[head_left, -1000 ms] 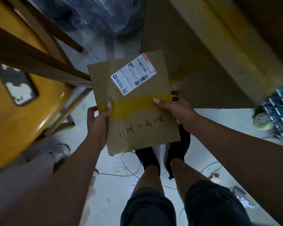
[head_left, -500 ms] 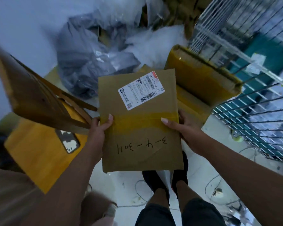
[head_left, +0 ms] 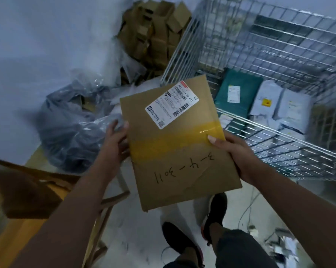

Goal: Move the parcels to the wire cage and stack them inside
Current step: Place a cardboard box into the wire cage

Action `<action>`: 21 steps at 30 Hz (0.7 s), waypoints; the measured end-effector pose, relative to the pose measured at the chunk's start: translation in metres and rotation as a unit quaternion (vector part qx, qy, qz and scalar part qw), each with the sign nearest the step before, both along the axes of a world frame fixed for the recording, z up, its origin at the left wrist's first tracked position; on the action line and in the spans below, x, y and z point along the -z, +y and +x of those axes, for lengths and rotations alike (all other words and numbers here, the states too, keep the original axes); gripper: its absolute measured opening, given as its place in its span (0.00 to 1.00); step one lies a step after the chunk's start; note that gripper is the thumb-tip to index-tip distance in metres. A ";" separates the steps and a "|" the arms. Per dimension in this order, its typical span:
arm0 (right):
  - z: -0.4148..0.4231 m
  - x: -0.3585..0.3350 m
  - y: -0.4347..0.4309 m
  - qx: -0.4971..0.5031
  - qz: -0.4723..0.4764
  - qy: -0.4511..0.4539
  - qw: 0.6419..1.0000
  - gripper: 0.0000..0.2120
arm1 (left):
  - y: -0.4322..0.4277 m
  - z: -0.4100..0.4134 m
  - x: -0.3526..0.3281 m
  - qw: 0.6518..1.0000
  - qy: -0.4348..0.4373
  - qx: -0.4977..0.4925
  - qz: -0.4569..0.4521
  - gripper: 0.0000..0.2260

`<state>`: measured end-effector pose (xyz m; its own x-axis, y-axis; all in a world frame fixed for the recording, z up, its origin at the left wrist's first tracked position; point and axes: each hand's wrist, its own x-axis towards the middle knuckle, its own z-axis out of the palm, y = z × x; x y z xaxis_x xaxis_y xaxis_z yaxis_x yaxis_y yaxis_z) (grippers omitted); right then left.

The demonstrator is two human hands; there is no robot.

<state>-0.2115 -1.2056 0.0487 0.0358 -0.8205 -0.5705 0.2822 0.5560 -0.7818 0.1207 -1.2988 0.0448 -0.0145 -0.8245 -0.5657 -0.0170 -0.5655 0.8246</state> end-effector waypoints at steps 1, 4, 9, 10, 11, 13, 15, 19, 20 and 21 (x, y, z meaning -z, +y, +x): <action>-0.011 -0.005 -0.001 0.004 -0.004 0.000 1.000 0.19 | -0.015 -0.013 -0.007 1.000 -0.001 0.005 -0.011 0.31; -0.045 -0.017 -0.009 0.012 -0.003 0.001 1.000 0.17 | -0.050 -0.055 -0.027 0.998 -0.002 0.047 -0.039 0.34; -0.111 -0.039 -0.033 0.003 -0.005 0.014 1.000 0.14 | -0.084 -0.116 -0.038 0.997 0.014 0.062 -0.047 0.31; -0.125 -0.042 -0.038 -0.004 -0.012 0.017 1.000 0.15 | -0.088 -0.127 -0.038 0.997 0.019 0.059 -0.048 0.30; -0.139 -0.044 -0.044 -0.009 -0.020 0.019 1.000 0.16 | -0.091 -0.138 -0.038 0.997 0.023 0.052 -0.049 0.28; -0.167 -0.049 -0.059 -0.005 -0.026 0.020 0.999 0.19 | -0.098 -0.160 -0.038 0.998 0.029 0.029 -0.042 0.26; -0.192 -0.050 -0.073 0.001 -0.029 0.026 0.999 0.21 | -0.106 -0.182 -0.037 0.999 0.034 0.005 -0.033 0.24; -0.233 -0.043 -0.094 0.014 -0.028 0.035 0.999 0.23 | -0.123 -0.217 -0.028 0.999 0.038 -0.013 -0.035 0.25; -0.240 -0.040 -0.099 0.012 -0.028 0.035 0.999 0.24 | -0.127 -0.223 -0.025 0.999 0.038 -0.015 -0.036 0.24; -0.247 -0.037 -0.103 0.009 -0.029 0.034 0.999 0.24 | -0.132 -0.229 -0.022 0.999 0.037 -0.016 -0.037 0.25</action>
